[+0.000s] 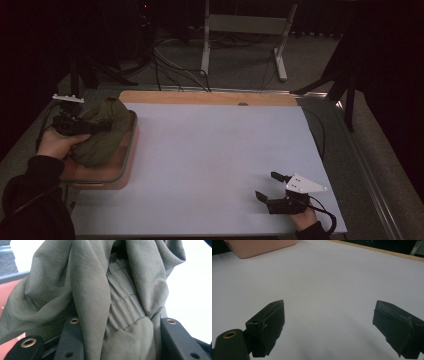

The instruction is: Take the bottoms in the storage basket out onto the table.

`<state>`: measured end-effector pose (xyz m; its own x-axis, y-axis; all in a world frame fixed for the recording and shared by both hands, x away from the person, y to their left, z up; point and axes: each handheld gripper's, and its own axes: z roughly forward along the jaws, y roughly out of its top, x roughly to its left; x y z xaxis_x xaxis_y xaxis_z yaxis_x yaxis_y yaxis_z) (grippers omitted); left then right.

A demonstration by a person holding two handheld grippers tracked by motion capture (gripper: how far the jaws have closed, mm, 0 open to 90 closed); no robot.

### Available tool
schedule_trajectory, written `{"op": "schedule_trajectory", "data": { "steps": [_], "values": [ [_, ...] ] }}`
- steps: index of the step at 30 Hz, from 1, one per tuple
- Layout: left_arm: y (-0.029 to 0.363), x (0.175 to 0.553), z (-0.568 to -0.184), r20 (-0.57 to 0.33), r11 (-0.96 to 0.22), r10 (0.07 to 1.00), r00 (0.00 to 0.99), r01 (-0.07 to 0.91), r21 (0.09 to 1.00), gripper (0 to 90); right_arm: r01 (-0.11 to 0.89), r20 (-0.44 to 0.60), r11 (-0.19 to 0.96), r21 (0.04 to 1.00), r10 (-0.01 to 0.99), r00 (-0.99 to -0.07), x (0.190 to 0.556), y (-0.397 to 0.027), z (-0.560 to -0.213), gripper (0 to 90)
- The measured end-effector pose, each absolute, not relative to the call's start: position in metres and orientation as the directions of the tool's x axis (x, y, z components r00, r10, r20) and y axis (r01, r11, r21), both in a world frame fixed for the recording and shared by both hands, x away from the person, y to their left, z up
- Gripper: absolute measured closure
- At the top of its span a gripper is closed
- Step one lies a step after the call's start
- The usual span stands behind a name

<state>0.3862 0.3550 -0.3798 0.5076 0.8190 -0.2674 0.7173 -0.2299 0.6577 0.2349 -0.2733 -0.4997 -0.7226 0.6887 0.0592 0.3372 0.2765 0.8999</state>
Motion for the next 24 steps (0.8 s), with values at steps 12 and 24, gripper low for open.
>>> {"op": "schedule_trajectory", "data": {
  "steps": [12, 24],
  "values": [
    [0.338, 0.387, -0.361, -0.287, -0.226, 0.789, 0.543, 0.69, 0.687, 59.3, 0.338, 0.061, 0.275, 0.9, 0.689, -0.722, 0.234, -0.273, -0.499, 10.6],
    [0.316, 0.389, -0.35, -0.297, -0.254, 0.75, 0.591, 0.672, 0.696, 59.3, 0.337, 0.059, 0.277, 0.9, 0.688, -0.723, 0.235, -0.273, -0.5, 10.6]
  ]
}}
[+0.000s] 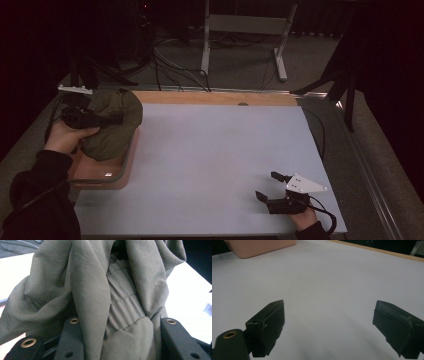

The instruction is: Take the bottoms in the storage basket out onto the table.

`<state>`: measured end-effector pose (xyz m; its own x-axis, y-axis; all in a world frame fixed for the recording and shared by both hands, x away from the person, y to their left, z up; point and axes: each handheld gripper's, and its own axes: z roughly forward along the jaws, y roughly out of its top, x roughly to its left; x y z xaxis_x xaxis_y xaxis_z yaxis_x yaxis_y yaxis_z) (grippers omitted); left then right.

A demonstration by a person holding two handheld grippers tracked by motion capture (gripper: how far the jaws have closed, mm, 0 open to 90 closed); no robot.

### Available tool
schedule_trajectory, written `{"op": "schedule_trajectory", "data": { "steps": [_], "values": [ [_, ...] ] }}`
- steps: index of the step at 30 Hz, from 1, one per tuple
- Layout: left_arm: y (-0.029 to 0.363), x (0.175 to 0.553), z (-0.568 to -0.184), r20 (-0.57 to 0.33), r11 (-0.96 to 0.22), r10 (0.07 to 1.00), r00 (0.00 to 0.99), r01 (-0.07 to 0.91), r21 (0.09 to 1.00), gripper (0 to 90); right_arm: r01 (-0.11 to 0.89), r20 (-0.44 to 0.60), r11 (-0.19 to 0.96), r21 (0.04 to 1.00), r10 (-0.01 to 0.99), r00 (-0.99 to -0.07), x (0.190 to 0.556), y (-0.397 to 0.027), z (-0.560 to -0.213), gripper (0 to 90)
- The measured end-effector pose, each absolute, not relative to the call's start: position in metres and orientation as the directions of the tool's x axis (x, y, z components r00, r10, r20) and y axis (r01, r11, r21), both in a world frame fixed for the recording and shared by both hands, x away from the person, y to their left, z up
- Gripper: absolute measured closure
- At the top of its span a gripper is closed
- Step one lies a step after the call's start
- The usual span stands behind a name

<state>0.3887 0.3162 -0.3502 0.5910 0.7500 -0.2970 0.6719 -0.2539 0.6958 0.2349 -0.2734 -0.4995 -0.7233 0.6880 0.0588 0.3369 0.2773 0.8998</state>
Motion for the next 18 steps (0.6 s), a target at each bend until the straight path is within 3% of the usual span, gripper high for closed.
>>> {"op": "schedule_trajectory", "data": {
  "steps": [18],
  "values": [
    [0.278, 0.394, -0.339, -0.291, -0.312, 0.694, 0.659, 0.639, 0.703, 59.3, 0.331, 0.058, 0.272, 0.904, 0.689, -0.723, 0.234, -0.274, -0.499, 10.6]
  ]
}}
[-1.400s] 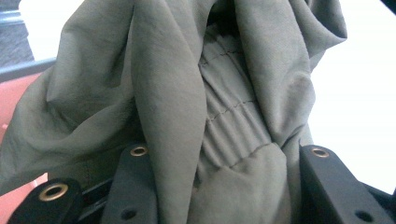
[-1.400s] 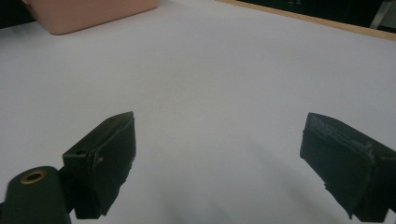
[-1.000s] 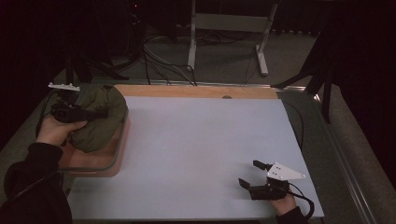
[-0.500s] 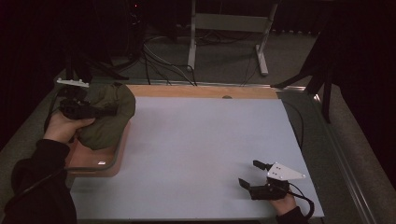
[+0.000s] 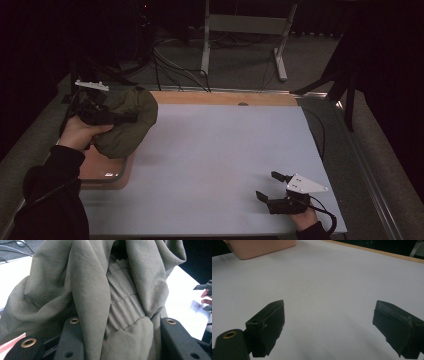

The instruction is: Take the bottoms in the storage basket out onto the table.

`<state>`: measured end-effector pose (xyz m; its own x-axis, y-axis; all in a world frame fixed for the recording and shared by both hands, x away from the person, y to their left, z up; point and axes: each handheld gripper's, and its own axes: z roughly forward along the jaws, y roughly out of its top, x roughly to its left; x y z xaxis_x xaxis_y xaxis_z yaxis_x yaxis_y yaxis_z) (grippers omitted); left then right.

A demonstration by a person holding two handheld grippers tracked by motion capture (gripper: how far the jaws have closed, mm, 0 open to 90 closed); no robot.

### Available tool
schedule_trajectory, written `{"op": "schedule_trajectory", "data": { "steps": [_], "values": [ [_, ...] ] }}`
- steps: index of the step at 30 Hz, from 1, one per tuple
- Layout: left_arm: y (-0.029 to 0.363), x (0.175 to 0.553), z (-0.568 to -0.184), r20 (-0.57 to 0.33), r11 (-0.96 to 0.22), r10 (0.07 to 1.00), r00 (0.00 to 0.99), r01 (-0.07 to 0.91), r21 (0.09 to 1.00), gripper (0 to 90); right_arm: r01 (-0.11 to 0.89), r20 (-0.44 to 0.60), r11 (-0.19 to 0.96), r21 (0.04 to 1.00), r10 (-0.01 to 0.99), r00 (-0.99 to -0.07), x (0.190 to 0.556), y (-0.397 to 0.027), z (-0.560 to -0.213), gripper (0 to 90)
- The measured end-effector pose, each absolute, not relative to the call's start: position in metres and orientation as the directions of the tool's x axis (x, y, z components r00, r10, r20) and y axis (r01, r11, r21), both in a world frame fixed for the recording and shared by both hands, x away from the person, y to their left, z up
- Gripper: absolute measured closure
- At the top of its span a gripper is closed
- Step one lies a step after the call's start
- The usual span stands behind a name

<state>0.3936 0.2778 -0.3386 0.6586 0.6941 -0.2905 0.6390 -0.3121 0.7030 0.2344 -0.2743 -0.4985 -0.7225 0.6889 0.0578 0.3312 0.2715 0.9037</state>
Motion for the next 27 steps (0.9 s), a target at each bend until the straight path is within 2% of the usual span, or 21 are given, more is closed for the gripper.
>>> {"op": "schedule_trajectory", "data": {
  "steps": [27],
  "values": [
    [0.221, 0.401, -0.329, -0.284, -0.393, 0.611, 0.739, 0.595, 0.702, 59.3, 0.325, 0.058, 0.266, 0.908, 0.688, -0.724, 0.234, -0.276, -0.497, 10.6]
  ]
}}
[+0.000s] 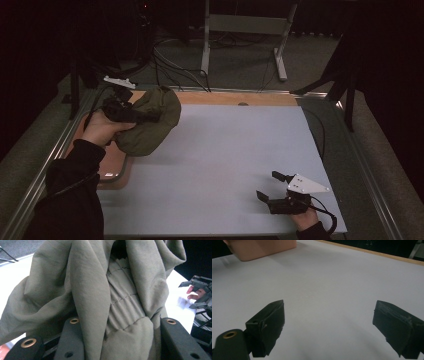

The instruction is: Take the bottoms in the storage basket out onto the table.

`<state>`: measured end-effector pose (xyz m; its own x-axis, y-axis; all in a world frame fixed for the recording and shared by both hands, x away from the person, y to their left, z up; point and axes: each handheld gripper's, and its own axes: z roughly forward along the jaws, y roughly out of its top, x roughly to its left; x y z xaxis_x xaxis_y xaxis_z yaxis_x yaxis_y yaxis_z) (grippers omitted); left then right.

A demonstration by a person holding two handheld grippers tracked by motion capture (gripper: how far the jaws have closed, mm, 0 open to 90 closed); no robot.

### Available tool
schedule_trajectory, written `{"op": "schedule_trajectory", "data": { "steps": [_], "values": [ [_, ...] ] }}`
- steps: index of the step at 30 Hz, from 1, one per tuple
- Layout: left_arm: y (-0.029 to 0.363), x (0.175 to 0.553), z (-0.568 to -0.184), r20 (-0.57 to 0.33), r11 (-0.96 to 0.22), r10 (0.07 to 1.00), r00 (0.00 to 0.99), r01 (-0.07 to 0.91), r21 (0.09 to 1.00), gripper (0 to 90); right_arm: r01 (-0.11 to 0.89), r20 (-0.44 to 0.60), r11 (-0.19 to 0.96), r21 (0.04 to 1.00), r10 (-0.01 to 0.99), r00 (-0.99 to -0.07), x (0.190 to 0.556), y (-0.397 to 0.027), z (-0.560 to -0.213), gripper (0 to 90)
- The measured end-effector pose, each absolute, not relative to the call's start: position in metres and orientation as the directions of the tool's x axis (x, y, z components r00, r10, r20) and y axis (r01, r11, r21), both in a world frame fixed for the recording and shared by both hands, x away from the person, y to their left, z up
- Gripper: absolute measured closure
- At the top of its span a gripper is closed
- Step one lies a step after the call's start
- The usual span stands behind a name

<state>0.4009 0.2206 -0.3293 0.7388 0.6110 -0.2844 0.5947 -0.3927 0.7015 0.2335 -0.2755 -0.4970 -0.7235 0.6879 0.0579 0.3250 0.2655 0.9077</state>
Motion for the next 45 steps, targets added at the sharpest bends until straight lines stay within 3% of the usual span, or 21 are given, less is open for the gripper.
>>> {"op": "schedule_trajectory", "data": {
  "steps": [45],
  "values": [
    [0.127, 0.413, -0.331, -0.286, -0.498, 0.49, 0.823, 0.534, 0.684, 59.3, 0.317, 0.057, 0.261, 0.912, 0.685, -0.727, 0.233, -0.277, -0.495, 10.6]
  ]
}}
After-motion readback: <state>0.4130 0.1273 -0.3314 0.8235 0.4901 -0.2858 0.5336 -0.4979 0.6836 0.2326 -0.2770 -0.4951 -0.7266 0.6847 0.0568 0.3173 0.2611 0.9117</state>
